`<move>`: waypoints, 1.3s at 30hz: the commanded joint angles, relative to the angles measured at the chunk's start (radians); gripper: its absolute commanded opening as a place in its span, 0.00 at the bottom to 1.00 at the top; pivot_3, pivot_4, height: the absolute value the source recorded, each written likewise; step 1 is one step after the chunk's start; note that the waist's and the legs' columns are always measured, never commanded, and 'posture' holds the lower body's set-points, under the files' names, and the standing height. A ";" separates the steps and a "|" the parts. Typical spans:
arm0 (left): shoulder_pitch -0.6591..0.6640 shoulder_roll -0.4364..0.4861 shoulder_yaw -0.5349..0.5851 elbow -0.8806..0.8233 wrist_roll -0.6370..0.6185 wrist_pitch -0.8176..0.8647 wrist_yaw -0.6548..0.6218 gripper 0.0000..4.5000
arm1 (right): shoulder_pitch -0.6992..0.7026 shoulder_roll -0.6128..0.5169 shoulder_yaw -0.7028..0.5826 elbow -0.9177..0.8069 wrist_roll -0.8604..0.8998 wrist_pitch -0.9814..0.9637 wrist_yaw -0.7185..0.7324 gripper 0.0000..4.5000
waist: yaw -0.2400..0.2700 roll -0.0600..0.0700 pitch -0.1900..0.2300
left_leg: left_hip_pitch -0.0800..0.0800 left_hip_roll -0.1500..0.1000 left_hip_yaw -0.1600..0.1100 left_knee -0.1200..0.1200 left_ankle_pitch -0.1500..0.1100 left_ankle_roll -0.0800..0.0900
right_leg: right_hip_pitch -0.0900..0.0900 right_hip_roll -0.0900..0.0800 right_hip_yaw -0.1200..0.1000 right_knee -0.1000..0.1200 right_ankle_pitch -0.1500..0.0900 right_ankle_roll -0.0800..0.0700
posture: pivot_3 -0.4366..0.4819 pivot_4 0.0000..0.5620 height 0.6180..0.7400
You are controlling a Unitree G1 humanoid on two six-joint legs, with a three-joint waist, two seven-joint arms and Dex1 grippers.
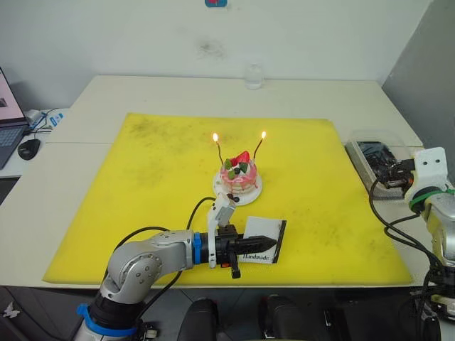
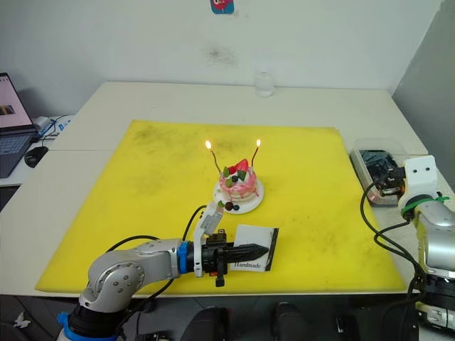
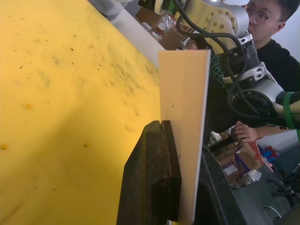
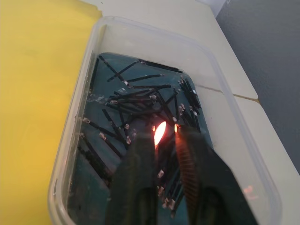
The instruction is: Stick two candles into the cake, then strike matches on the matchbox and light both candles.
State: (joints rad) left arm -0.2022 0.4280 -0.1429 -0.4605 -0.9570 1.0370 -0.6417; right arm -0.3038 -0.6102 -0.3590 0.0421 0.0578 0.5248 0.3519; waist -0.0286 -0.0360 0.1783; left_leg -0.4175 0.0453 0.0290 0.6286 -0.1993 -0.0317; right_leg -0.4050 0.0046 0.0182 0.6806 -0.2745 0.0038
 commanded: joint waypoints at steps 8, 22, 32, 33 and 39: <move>-0.029 -0.002 0.038 -0.003 -0.025 0.017 0.036 0.00 | 0.083 -0.031 -0.065 -0.187 0.033 -0.072 -0.013 0.99 | 0.001 0.001 0.000 | 0.000 0.001 -0.001 0.000 0.000 0.000 | 0.000 0.000 0.000 0.000 0.000 0.000 | 0.48 0.27 1.00; -0.040 0.010 0.212 0.048 -0.291 0.341 0.433 0.00 | 0.236 -0.300 -0.126 -0.803 0.505 0.379 0.377 0.99 | 0.003 0.001 0.000 | 0.000 0.001 -0.002 0.001 0.000 0.000 | 0.001 -0.003 -0.001 0.000 0.001 0.001 | 0.48 0.27 1.00; -0.109 -0.117 0.254 0.164 -0.355 0.397 0.637 0.00 | 0.224 -0.405 -0.035 -0.872 0.737 0.458 0.485 0.99 | 0.010 0.000 0.000 | 0.000 -0.001 -0.003 0.001 0.000 0.000 | 0.002 -0.003 -0.002 0.000 0.001 0.002 | 0.48 0.27 1.00; -0.109 -0.118 0.257 0.168 -0.373 0.404 0.649 0.00 | 0.230 -0.412 -0.032 -0.876 0.747 0.459 0.487 0.99 | 0.011 0.000 0.000 | 0.000 -0.001 -0.003 0.001 0.000 0.000 | 0.002 -0.003 -0.001 -0.001 0.001 0.002 | 0.48 0.27 1.00; -0.101 -0.082 0.258 0.165 -0.417 0.429 0.684 0.06 | 0.243 -0.415 0.006 -0.885 0.740 0.438 0.457 1.00 | 0.013 0.000 0.000 | 0.000 0.000 -0.003 0.001 0.000 0.000 | 0.001 -0.003 -0.001 -0.001 0.001 0.002 | 0.48 0.27 1.00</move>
State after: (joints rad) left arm -0.3071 0.3327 0.1048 -0.2810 -1.3507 1.4567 0.0313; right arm -0.0575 -1.0137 -0.3507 -0.8193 0.7893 0.9776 0.8196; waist -0.0157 -0.0362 0.1783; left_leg -0.4176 0.0450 0.0260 0.6296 -0.1992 -0.0317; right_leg -0.4040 0.0013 0.0165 0.6796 -0.2738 0.0055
